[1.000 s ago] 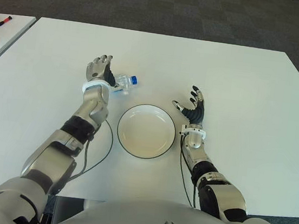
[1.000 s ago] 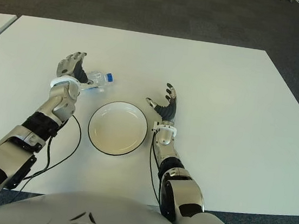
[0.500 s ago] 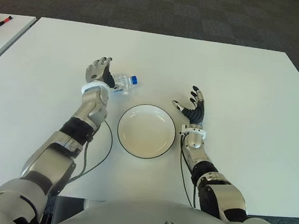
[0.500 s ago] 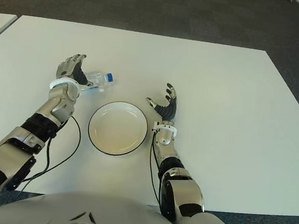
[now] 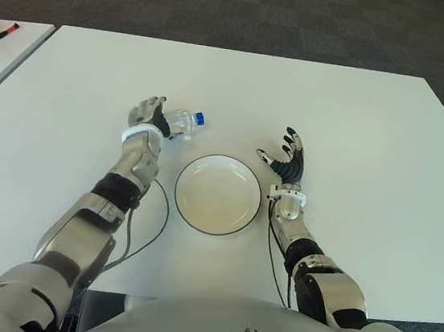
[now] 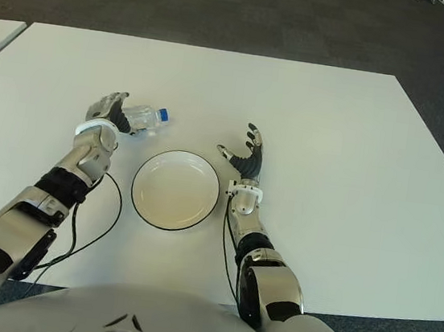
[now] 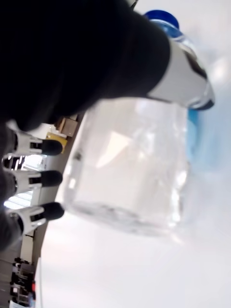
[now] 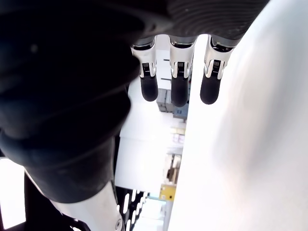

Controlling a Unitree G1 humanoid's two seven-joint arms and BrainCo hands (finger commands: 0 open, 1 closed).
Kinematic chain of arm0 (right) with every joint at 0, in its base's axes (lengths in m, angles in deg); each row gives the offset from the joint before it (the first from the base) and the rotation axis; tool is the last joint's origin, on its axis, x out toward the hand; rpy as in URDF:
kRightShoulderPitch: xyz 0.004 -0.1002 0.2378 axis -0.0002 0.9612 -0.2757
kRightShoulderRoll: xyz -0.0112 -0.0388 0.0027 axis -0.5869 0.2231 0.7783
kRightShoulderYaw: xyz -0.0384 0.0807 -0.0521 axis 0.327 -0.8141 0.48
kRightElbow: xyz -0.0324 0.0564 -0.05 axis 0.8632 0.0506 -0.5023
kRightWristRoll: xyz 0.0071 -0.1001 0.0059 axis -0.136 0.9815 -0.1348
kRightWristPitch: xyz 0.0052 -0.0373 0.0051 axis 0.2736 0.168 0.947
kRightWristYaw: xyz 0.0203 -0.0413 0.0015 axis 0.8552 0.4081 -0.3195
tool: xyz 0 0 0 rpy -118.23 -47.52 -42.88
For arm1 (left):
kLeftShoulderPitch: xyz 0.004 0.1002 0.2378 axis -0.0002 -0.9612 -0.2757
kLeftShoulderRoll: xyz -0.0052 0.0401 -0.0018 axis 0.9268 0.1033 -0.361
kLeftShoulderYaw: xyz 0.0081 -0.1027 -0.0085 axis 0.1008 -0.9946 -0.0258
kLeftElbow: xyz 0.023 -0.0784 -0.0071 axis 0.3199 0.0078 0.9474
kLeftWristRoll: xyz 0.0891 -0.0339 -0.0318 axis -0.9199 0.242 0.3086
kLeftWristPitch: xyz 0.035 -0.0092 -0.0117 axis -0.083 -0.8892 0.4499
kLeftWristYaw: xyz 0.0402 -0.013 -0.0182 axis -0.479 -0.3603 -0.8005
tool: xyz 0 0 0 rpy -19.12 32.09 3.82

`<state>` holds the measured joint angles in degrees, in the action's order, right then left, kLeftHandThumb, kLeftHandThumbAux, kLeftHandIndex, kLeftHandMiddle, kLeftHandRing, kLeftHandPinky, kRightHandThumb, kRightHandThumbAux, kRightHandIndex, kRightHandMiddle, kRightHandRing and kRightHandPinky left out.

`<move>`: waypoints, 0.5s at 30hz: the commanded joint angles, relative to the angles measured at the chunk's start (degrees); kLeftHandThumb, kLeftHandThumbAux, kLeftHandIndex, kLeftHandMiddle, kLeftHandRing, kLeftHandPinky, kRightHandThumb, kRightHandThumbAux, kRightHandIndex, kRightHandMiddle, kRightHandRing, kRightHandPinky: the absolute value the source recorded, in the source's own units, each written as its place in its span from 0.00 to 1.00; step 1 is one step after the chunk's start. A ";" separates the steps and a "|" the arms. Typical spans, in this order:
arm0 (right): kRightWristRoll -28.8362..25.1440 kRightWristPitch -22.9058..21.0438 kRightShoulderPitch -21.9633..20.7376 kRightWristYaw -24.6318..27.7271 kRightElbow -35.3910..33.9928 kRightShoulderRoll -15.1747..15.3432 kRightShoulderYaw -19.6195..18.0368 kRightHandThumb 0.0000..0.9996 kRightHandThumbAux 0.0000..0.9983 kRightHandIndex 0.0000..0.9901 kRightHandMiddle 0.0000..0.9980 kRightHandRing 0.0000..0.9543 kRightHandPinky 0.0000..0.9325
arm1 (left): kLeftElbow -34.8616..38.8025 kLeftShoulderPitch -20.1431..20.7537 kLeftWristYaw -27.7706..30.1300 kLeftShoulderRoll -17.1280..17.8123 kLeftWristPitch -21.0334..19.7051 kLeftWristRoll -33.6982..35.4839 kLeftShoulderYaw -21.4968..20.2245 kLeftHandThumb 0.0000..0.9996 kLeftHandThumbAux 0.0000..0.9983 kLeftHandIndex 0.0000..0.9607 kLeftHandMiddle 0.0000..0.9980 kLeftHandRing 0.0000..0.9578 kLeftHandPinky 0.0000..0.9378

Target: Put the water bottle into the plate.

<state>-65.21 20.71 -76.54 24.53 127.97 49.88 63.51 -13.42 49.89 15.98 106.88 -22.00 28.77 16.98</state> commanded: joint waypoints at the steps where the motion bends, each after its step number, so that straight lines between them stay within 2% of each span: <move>1: -0.38 -1.64 2.28 0.65 2.04 -0.40 -0.19 0.00 0.93 0.14 0.13 0.14 0.19 | -3.06 1.45 2.48 -0.58 0.83 0.98 0.93 0.00 0.91 0.00 0.00 0.00 0.07; 7: -0.59 -1.34 2.42 0.72 1.89 -0.44 -0.38 0.00 0.93 0.14 0.12 0.14 0.19 | -5.98 2.06 2.14 -1.27 1.97 0.51 2.53 0.00 0.90 0.00 0.00 0.00 0.06; 15: -0.48 -1.20 2.51 0.60 1.76 -0.44 -0.34 0.00 0.92 0.13 0.12 0.13 0.19 | -8.83 2.73 0.85 -1.98 4.80 1.06 2.69 0.00 0.89 0.00 0.00 0.00 0.06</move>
<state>-65.42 20.73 -76.52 25.05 127.94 49.86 63.37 -20.04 52.75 16.78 105.89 -18.32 29.16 18.94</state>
